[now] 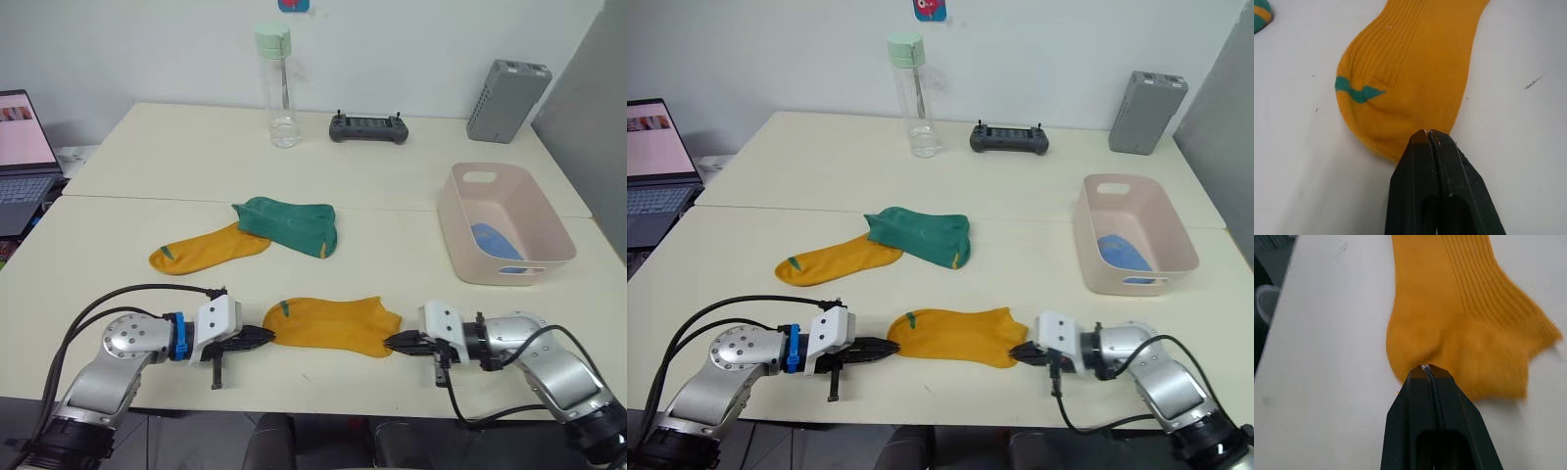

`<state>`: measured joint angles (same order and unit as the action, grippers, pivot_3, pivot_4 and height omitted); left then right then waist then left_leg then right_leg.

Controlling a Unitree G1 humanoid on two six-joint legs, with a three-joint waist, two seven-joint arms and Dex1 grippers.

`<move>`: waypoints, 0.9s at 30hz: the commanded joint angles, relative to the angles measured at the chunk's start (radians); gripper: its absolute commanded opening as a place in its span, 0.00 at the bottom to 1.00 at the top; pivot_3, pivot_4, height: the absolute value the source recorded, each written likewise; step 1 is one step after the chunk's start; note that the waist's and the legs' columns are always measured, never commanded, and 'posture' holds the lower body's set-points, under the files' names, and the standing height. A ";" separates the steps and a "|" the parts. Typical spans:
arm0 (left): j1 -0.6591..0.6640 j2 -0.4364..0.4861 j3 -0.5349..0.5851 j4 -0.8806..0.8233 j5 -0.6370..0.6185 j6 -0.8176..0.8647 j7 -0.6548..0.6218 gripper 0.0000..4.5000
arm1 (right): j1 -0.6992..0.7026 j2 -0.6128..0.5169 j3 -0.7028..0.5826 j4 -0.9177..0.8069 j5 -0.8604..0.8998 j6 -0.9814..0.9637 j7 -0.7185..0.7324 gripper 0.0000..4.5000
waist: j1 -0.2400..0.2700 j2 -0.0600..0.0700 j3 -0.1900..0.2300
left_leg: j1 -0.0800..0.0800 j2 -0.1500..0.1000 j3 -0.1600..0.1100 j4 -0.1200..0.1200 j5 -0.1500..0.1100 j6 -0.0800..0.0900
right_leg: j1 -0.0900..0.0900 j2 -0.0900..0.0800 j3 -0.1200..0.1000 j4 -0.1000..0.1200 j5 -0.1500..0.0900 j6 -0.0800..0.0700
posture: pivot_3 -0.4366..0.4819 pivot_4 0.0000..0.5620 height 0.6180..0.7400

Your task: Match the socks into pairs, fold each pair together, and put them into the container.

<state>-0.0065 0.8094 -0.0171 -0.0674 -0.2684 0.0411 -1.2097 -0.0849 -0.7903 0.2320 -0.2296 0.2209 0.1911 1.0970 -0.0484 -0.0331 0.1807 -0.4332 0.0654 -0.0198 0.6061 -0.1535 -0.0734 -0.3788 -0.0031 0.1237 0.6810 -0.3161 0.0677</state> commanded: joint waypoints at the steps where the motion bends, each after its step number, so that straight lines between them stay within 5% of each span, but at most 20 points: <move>1: 0.035 0.023 0.098 -0.039 -0.080 0.062 0.015 0.00 | 0.021 -0.019 -0.114 -0.027 0.056 0.008 -0.018 0.00 | -0.001 0.000 0.000 | 0.000 0.000 0.000 0.000 0.000 0.000 | 0.000 0.000 0.000 0.000 0.000 0.000 | 0.48 0.27 1.00; 4: 0.073 -0.008 0.209 -0.076 -0.151 0.159 0.116 0.00 | 0.008 0.042 -0.224 -0.105 0.174 0.110 -0.110 0.04 | -0.008 0.000 0.000 | 0.000 0.001 0.000 -0.001 0.000 0.000 | 0.000 0.000 0.000 0.001 0.000 0.000 | 0.48 0.27 1.00; 8: 0.063 -0.102 0.326 -0.017 -0.144 0.164 0.312 0.14 | -0.036 0.127 -0.249 -0.174 0.196 0.157 -0.218 0.29 | -0.009 0.000 0.000 | 0.000 0.001 -0.001 -0.001 0.000 0.000 | 0.000 0.001 -0.001 0.001 0.000 0.000 | 0.48 0.27 1.00; 11: 0.087 -0.187 0.408 -0.004 -0.133 0.151 0.457 0.34 | -0.142 0.207 -0.181 -0.220 0.175 0.216 -0.300 0.53 | -0.013 0.000 0.000 | 0.000 0.001 0.000 0.000 0.000 0.000 | 0.000 0.001 0.000 0.001 0.001 0.001 | 0.48 0.27 1.00; 17: 0.046 -0.225 0.387 0.014 -0.074 0.107 0.542 0.77 | -0.325 0.310 -0.091 -0.203 0.153 0.289 -0.358 1.00 | -0.001 -0.002 -0.001 | 0.000 0.000 -0.001 -0.001 0.000 0.000 | -0.001 0.001 -0.001 0.000 0.001 0.001 | 0.48 0.27 1.00; 20: -0.024 -0.224 0.373 0.051 -0.050 0.087 0.575 0.99 | -0.387 0.348 -0.044 -0.201 0.176 0.334 -0.348 1.00 | 0.009 -0.002 -0.001 | -0.001 0.000 -0.002 -0.001 0.000 0.000 | -0.005 0.001 -0.001 0.000 0.000 0.000 | 0.48 0.27 1.00; 27: -0.169 -0.186 0.158 0.165 0.097 0.032 0.493 1.00 | -0.412 0.347 -0.009 -0.180 0.156 0.342 -0.315 1.00 | 0.015 -0.003 -0.001 | -0.001 -0.001 0.000 -0.003 0.000 0.000 | -0.001 0.000 -0.001 -0.001 0.004 -0.003 | 0.48 0.27 1.00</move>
<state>-0.1419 0.6229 0.1644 0.0769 -0.1962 0.0959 -0.7093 -0.4762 -0.4415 0.2230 -0.3857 0.3740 0.5396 0.7769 -0.0330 -0.0356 0.1794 -0.4345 0.0648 -0.0202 0.6028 -0.1535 -0.0735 -0.3805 -0.0026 0.1223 0.6807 -0.3121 0.0651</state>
